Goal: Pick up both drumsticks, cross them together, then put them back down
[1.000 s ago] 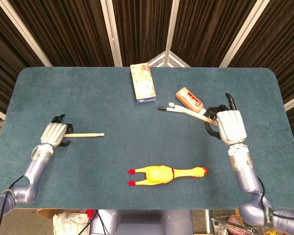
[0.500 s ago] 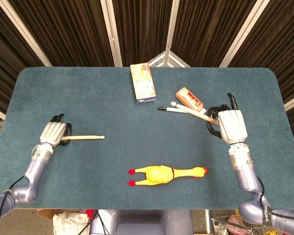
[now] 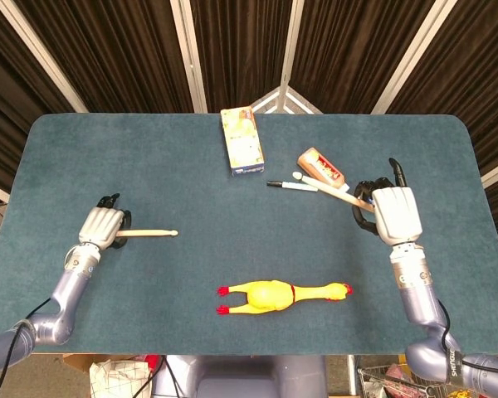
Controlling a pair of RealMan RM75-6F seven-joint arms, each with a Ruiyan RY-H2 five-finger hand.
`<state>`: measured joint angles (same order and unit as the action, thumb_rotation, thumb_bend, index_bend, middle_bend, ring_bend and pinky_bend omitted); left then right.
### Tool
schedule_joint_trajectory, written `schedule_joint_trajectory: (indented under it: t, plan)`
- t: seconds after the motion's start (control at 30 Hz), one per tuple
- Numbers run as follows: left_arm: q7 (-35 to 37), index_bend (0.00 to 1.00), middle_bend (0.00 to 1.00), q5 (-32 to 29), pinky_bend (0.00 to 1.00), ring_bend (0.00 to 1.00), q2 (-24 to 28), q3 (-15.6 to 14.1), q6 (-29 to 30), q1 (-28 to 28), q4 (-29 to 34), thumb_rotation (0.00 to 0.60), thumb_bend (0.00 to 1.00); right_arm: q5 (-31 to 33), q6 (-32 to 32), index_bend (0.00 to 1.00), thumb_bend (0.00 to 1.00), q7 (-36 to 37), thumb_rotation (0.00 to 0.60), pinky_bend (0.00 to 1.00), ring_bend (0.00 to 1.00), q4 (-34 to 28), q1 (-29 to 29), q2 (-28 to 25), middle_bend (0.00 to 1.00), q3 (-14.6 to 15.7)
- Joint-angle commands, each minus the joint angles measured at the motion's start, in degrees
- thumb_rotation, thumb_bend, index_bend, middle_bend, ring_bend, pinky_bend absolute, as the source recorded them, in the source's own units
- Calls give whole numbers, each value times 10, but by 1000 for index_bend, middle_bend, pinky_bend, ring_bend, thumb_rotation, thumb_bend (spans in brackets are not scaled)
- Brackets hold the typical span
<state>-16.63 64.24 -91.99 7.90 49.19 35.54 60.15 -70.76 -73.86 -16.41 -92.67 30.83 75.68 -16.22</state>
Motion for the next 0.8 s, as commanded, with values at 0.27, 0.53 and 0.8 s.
schedule_joint_trajectory:
  t: [0.27, 0.53, 0.8]
  plan:
    - [-48, 530, 523, -20, 98, 54, -4, -6, -5, 4, 3, 600, 401, 5, 5, 686, 514, 4, 600, 48, 423, 10, 1, 2, 598, 0]
    - [-85, 531, 497, -47, 98, 54, 0, -6, -3, 3, 9, 600, 401, 5, 8, 686, 513, 4, 600, 48, 423, 16, 2, 2, 598, 0]
    - [-124, 477, 447, -92, 98, 53, 16, -2, -3, -2, 23, 600, 402, 5, 13, 686, 514, 6, 600, 48, 423, 27, 4, 8, 598, 3]
